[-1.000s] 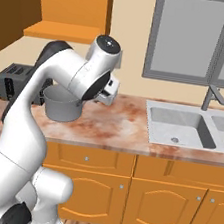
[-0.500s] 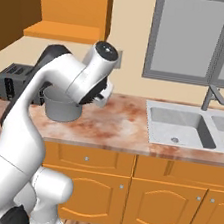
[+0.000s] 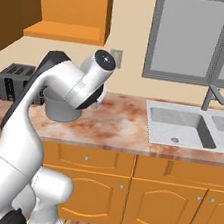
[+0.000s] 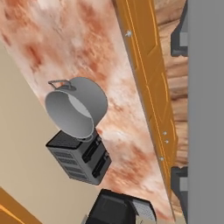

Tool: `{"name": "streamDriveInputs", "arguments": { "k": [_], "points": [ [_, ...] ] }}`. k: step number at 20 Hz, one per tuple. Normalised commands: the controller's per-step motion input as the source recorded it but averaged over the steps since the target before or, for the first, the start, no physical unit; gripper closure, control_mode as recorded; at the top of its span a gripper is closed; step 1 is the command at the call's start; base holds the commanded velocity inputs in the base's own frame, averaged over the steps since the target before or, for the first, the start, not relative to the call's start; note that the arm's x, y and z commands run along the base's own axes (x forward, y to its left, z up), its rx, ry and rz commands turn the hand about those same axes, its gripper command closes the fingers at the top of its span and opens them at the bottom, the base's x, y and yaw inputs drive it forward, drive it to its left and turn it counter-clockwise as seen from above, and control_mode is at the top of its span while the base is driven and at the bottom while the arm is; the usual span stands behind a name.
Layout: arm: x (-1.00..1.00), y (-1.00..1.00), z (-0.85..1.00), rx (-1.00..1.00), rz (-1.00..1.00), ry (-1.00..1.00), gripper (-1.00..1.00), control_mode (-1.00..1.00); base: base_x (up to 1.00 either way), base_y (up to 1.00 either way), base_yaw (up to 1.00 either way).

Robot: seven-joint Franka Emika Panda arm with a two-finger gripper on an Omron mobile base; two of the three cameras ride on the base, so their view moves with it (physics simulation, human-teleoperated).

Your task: Pick the kettle from the cabinet and place it on a stove burner. Then pick the pot from the counter and place it on another stove burner. Finally, turn both burners on.

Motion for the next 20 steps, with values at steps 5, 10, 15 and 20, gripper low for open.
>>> {"name": "streamDriveInputs", "arguments": {
  "k": [5, 10, 15, 20],
  "points": [
    [0.19, 0.19, -0.06, 0.09, 0.00, 0.00, -1.00, -1.00, 0.00, 0.00, 0.00],
    [0.16, 0.17, -0.08, 0.06, 0.00, 0.00, -1.00, -1.00, 0.00, 0.00, 0.00],
    [0.20, 0.13, -0.14, 0.02, 0.00, 0.00, -1.00, -1.00, 0.00, 0.00, 0.00],
    [0.25, 0.10, -0.16, 0.00, 0.00, 0.00, -1.00, -1.00, 0.00, 0.00, 0.00]
  ]
}}
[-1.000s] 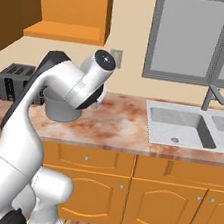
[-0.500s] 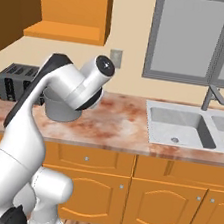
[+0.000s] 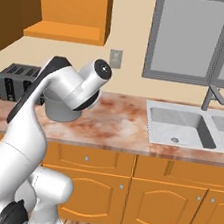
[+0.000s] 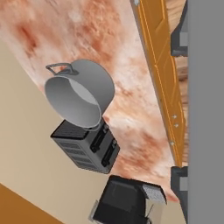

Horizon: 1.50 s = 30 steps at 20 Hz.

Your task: Pick the kettle from the cabinet and place it on a stove burner. Then pick the pot from the counter and place it on another stove burner. Finally, turn both burners on.

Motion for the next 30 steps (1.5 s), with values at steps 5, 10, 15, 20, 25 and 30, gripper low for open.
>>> {"name": "streamDriveInputs", "arguments": {
  "k": [5, 10, 15, 20, 25, 30],
  "points": [
    [0.32, 0.10, -0.13, 0.01, 0.00, 0.00, -1.00, -1.00, 0.00, 0.00, 0.00],
    [0.35, 0.10, -0.14, 0.01, 0.00, 0.00, -1.00, -1.00, 0.00, 0.00, 0.00],
    [0.32, 0.05, -0.19, 0.00, 0.00, 0.00, -1.00, -1.00, 0.00, 0.00, 0.00],
    [0.32, 0.05, -0.24, 0.00, 0.00, 0.00, -1.00, -1.00, 0.00, 0.00, 0.00],
    [0.31, 0.07, -0.25, 0.00, 0.00, 0.00, -1.00, -1.00, 0.00, 0.00, 0.00],
    [0.30, 0.11, -0.23, 0.00, 0.00, 0.00, -1.00, -1.00, 0.00, 0.00, 0.00]
  ]
}}
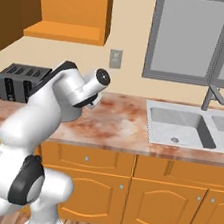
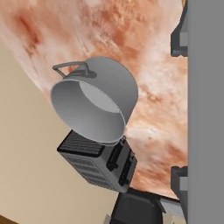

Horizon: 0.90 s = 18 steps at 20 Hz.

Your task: Pick the kettle from the cabinet and place it on a stove burner. Then pick the pot from the counter and place it on another stove burner. Finally, turn both burners on.

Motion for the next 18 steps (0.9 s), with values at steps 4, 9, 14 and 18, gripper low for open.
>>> {"name": "streamDriveInputs", "arguments": {
  "k": [4, 9, 14, 18],
  "points": [
    [0.31, 0.12, -0.23, 0.00, 0.00, 0.00, -1.00, -1.00, 0.00, 0.00, 0.00],
    [0.31, 0.09, -0.24, 0.00, 0.00, 0.00, -1.00, -1.00, 0.00, 0.00, 0.00],
    [0.30, 0.07, -0.25, 0.00, 0.00, 0.00, -1.00, -1.00, 0.00, 0.00, 0.00],
    [0.28, 0.05, -0.21, 0.00, 0.00, 0.00, -1.00, -1.00, 0.00, 0.00, 0.00]
  ]
}}
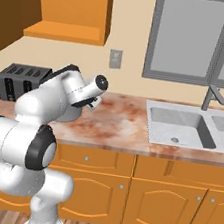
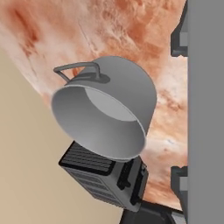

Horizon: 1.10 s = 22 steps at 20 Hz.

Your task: Pick the kettle from the cabinet and place it on a stove burner. Then pick the pot from the counter and place it on another stove burner. Finally, turn both burners on.

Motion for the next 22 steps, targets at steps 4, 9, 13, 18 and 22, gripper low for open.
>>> {"name": "streamDriveInputs", "arguments": {
  "k": [4, 9, 13, 18, 22],
  "points": [
    [0.28, 0.09, -0.17, 0.00, 0.00, 0.00, -1.00, -1.00, 0.00, 0.00, 0.00],
    [0.30, 0.04, -0.13, 0.00, 0.00, 0.00, -1.00, -1.00, 0.00, 0.00, 0.00],
    [0.30, 0.00, -0.14, 0.00, 0.00, 0.00, -1.00, -1.00, 0.00, 0.00, 0.00],
    [0.26, 0.00, -0.15, 0.00, 0.00, 0.00, -1.00, -1.00, 0.00, 0.00, 0.00],
    [0.25, 0.00, -0.14, 0.00, 0.00, 0.00, -1.00, -1.00, 0.00, 0.00, 0.00]
  ]
}}
